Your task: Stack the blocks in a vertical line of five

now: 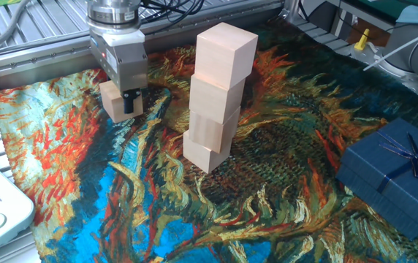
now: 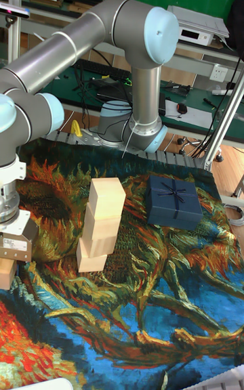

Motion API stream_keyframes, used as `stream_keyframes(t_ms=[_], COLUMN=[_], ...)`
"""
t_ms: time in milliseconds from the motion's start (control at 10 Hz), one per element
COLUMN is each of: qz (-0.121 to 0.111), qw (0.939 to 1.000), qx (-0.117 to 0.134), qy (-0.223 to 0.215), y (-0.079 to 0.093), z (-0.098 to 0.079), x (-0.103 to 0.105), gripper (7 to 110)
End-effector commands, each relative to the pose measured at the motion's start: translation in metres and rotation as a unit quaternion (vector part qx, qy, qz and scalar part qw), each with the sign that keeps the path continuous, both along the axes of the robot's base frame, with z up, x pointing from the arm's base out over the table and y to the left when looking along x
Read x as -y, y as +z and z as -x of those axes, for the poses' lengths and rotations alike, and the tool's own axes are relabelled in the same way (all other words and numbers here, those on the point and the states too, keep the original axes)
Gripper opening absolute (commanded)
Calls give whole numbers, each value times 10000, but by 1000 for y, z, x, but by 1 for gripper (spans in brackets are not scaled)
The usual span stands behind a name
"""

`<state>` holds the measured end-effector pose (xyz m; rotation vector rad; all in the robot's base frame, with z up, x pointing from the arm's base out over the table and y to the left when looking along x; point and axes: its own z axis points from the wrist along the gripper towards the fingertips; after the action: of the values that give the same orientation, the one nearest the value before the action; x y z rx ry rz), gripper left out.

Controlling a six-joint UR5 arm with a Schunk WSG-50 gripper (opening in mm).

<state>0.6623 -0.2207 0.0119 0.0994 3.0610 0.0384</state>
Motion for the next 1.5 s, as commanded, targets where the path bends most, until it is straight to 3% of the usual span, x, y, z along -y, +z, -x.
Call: stream_keyframes(t_ms=[0,100,200,800,900,1100,1200,1400], qz=[-27,-28,-28,-17,4,69,77,-128], qw=[10000,10000,10000,9999,9999,9996,9996,9998], qx=[24,24,24,-7,-54,-137,-122,-33], qy=[-56,-64,-64,-125,-155,-231,-224,129], y=[1,1,1,2,5,11,16,48], z=[-1,-1,-1,-3,-3,-4,-9,-33], x=[0,0,0,-1,0,2,3,-14], gripper=[66,66,44,44,22,22,22,22])
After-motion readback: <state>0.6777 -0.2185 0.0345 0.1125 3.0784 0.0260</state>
